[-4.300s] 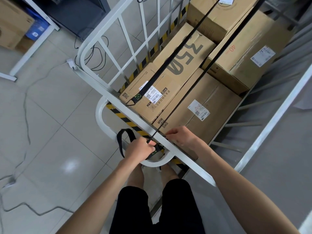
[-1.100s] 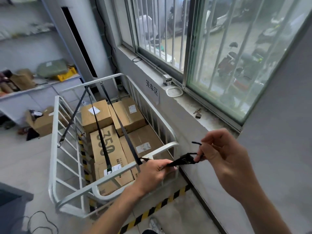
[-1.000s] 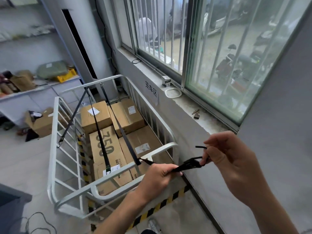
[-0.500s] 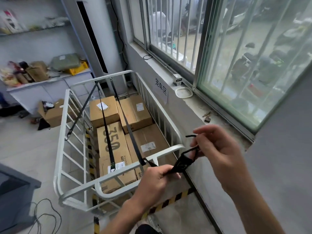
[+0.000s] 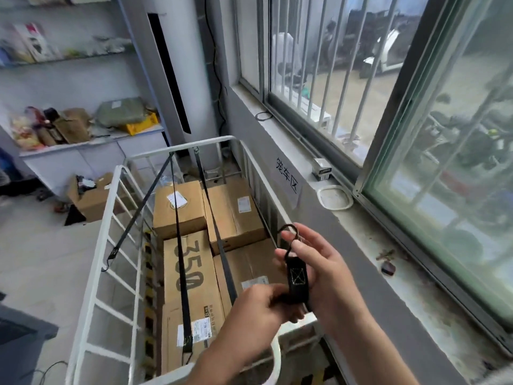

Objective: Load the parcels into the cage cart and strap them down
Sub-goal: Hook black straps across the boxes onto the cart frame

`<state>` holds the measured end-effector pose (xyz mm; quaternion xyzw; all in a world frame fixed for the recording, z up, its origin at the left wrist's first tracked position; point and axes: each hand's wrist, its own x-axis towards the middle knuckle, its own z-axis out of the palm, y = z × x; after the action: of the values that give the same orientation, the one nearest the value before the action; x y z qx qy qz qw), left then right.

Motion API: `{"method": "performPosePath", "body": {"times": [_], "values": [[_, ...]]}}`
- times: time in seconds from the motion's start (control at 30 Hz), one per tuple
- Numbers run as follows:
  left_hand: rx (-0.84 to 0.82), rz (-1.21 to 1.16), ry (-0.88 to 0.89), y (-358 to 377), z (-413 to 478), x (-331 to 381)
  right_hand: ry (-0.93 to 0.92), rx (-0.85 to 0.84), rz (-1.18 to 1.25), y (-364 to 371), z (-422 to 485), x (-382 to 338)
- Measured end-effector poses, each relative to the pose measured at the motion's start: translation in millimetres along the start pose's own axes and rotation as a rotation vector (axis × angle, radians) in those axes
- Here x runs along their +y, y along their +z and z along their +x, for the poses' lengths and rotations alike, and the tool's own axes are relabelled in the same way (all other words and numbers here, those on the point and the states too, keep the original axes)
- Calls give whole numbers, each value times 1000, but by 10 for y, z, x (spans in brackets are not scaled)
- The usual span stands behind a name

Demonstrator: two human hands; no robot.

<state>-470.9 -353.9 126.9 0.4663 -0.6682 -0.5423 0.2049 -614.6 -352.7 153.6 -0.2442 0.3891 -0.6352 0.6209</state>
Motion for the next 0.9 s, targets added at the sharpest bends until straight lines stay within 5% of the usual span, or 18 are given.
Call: {"method": "performPosePath", "body": {"times": [0.3, 0.5, 0.9], "values": [[-65, 48, -173, -680, 1236, -178, 150, 18, -110, 3, 1208, 205], [-27, -117, -261, -1019, 2491, -558, 202, 213, 8, -150, 2615, 565], [191, -415, -638, -1460, 5060, -2684, 385, 426, -176, -882, 5544, 2446]]}}
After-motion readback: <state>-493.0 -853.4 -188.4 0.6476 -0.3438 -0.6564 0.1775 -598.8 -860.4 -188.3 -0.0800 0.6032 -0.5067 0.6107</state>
